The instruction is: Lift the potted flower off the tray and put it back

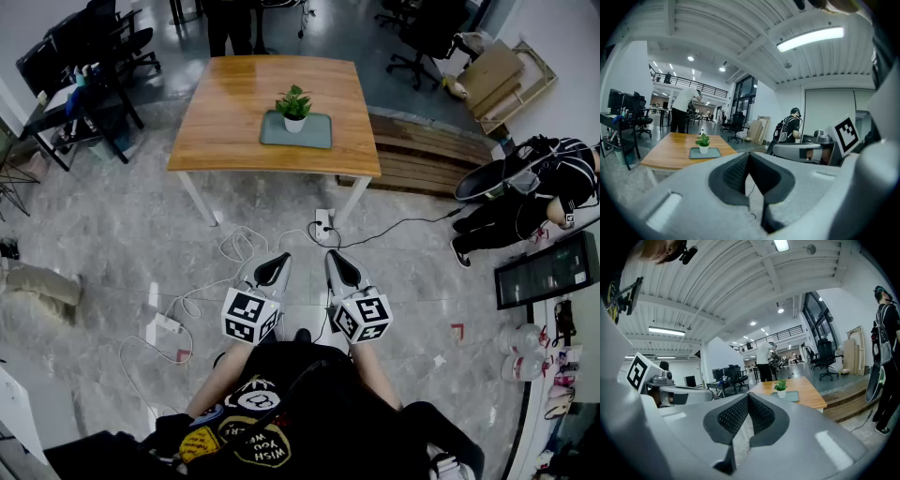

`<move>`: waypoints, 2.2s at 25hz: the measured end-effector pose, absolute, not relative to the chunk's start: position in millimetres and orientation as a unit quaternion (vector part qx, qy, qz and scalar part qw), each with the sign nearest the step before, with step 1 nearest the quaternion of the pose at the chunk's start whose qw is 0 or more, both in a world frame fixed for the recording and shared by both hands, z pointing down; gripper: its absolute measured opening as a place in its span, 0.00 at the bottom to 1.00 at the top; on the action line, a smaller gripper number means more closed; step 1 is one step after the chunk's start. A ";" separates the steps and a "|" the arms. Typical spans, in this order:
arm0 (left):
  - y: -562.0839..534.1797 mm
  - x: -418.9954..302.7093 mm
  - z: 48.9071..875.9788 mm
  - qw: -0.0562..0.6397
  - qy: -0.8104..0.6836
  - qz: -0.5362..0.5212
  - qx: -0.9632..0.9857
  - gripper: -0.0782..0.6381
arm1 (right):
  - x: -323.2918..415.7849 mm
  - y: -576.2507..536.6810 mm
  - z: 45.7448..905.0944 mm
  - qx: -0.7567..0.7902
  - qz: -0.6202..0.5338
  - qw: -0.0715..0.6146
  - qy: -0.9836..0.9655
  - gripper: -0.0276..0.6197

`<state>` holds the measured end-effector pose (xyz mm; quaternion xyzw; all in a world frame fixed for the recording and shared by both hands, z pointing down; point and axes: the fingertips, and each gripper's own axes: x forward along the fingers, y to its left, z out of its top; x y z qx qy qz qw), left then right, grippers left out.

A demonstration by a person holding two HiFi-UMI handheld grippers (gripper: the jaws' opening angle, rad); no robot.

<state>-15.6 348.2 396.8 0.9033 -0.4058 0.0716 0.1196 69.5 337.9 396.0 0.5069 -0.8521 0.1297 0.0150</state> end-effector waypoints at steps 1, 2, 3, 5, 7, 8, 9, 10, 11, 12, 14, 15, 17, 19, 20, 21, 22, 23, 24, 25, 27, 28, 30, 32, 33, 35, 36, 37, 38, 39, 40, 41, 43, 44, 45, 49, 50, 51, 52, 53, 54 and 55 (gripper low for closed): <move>349.7 -14.6 396.4 0.121 -0.406 0.073 0.903 0.10 | 69.9 339.8 395.6 0.506 0.132 0.017 -0.852 0.04; 350.8 -13.7 395.6 0.122 -0.405 0.075 0.903 0.10 | 70.1 341.3 395.1 0.505 0.133 0.018 -0.853 0.04; 350.9 -13.2 394.3 0.121 -0.405 0.076 0.903 0.10 | 70.1 342.0 394.5 0.504 0.135 0.019 -0.853 0.04; 348.4 -13.3 391.0 0.118 -0.403 0.076 0.905 0.10 | 69.6 341.0 392.8 0.505 0.135 0.019 -0.852 0.04; 344.9 -14.2 389.6 0.116 -0.400 0.075 0.906 0.10 | 68.3 338.9 391.6 0.506 0.134 0.019 -0.852 0.04; 344.0 -14.7 389.9 0.117 -0.399 0.075 0.906 0.10 | 67.4 338.4 391.4 0.506 0.133 0.019 -0.852 0.04; 343.6 -15.2 390.6 0.119 -0.398 0.075 0.906 0.10 | 66.1 338.3 391.3 0.506 0.132 0.020 -0.852 0.04; 343.5 -15.9 391.5 0.120 -0.398 0.075 0.907 0.10 | 64.5 338.2 391.5 0.505 0.132 0.021 -0.853 0.04; 343.3 -16.7 392.4 0.121 -0.397 0.076 0.907 0.10 | 63.0 337.6 392.1 0.504 0.131 0.023 -0.853 0.04; 342.6 -17.7 393.4 0.121 -0.397 0.077 0.906 0.10 | 62.1 336.4 393.1 0.505 0.132 0.024 -0.853 0.04; 339.3 -21.1 395.2 0.124 -0.398 0.076 0.906 0.10 | 63.0 331.1 395.7 0.512 0.141 0.017 -0.847 0.04; 337.2 -24.0 395.6 0.128 -0.399 0.072 0.905 0.10 | 63.9 328.2 396.6 0.515 0.149 0.008 -0.844 0.04; 334.0 -33.0 393.5 0.141 -0.400 0.050 0.904 0.10 | 62.9 324.8 396.2 0.514 0.164 -0.013 -0.842 0.04; 331.2 -45.7 391.5 0.152 -0.403 0.036 0.902 0.10 | 56.8 323.8 394.0 0.508 0.163 -0.019 -0.845 0.04; 329.5 -52.4 392.4 0.152 -0.404 0.038 0.901 0.10 | 51.4 324.1 392.2 0.502 0.158 -0.018 -0.850 0.04; 327.9 -58.8 394.2 0.150 -0.405 0.045 0.901 0.10 | 44.6 325.1 389.9 0.492 0.152 -0.018 -0.857 0.04; 326.5 -64.7 395.9 0.149 -0.405 0.050 0.901 0.10 | 37.5 326.7 387.5 0.480 0.146 -0.018 -0.865 0.04; 325.1 -70.4 397.1 0.149 -0.406 0.052 0.900 0.10 | 31.6 328.1 385.6 0.469 0.142 -0.018 -0.871 0.04; 323.5 -75.4 397.5 0.149 -0.406 0.051 0.900 0.10 | 27.7 328.3 385.3 0.465 0.139 -0.016 -0.874 0.04; 322.0 -79.5 398.1 0.147 -0.407 0.051 0.900 0.10 | 25.6 327.3 387.3 0.465 0.139 -0.010 -0.874 0.04; 319.1 -84.9 402.2 0.139 -0.408 0.059 0.900 0.10 | 23.4 324.7 395.1 0.465 0.151 0.001 -0.872 0.04; 316.8 -86.3 405.4 0.137 -0.407 0.062 0.901 0.10 | 22.9 323.0 398.5 0.464 0.157 0.002 -0.872 0.04; 309.3 -86.7 410.7 0.139 -0.400 0.062 0.904 0.10 | 23.1 316.9 401.4 0.463 0.156 0.001 -0.872 0.04; 298.9 -83.4 414.1 0.135 -0.394 0.060 0.907 0.10 | 24.6 307.6 402.8 0.462 0.147 0.000 -0.875 0.04; 292.0 -80.6 415.8 0.130 -0.393 0.061 0.908 0.10 | 25.4 301.6 404.1 0.459 0.147 -0.003 -0.876 0.04; 273.6 -71.6 419.2 0.117 -0.396 0.067 0.908 0.10 | 27.8 285.4 408.3 0.448 0.156 -0.007 -0.880 0.04; 262.2 -65.3 420.8 0.114 -0.395 0.069 0.909 0.10 | 30.3 274.8 411.3 0.443 0.160 -0.008 -0.882 0.04; 249.8 -58.1 422.3 0.117 -0.393 0.070 0.910 0.10 | 33.5 262.5 414.2 0.441 0.163 -0.008 -0.883 0.04; 236.7 -50.4 423.6 0.123 -0.389 0.069 0.911 0.10 | 37.1 249.0 416.3 0.440 0.164 -0.007 -0.883 0.04; 223.3 -42.1 424.8 0.132 -0.383 0.066 0.912 0.10 | 40.9 234.8 417.5 0.440 0.164 -0.007 -0.883 0.04; 210.1 -33.2 426.3 0.141 -0.376 0.063 0.914 0.10 | 45.1 220.6 418.6 0.439 0.164 -0.007 -0.883 0.04; 197.2 -23.5 428.6 0.148 -0.369 0.062 0.915 0.10 | 49.8 206.8 420.4 0.438 0.165 -0.006 -0.884 0.04; 171.7 -4.2 435.8 0.151 -0.362 0.071 0.917 0.10 | 59.6 179.6 427.8 0.432 0.167 -0.001 -0.886 0.04; 158.8 4.0 439.9 0.149 -0.362 0.078 0.917 0.10 | 64.1 166.3 433.0 0.428 0.169 0.003 -0.888 0.04; 146.5 11.2 443.7 0.146 -0.366 0.084 0.915 0.10 | 68.2 153.8 438.5 0.425 0.170 0.008 -0.889 0.04; 99.7 27.9 460.9 0.138 -0.387 0.085 0.908 0.10 | 82.2 106.9 462.6 0.413 0.182 0.024 -0.892 0.04; 87.0 29.2 466.1 0.135 -0.392 0.086 0.906 0.10 | 84.3 93.7 468.6 0.414 0.183 0.027 -0.891 0.04; 75.2 29.5 471.5 0.135 -0.396 0.087 0.904 0.10 | 85.8 81.2 474.9 0.415 0.185 0.030 -0.891 0.04; 64.2 29.1 477.1 0.138 -0.398 0.088 0.903 0.10 | 86.6 69.1 481.7 0.416 0.187 0.034 -0.889 0.04; 52.9 28.1 482.6 0.142 -0.400 0.090 0.901 0.10 | 86.6 56.6 488.6 0.418 0.188 0.037 -0.888 0.04; 40.9 26.4 487.8 0.145 -0.402 0.092 0.899 0.10 | 85.7 43.0 495.5 0.420 0.190 0.039 -0.887 0.04; 28.0 24.0 493.0 0.148 -0.404 0.094 0.898 0.10 | 83.9 28.2 502.3 0.421 0.191 0.042 -0.886 0.04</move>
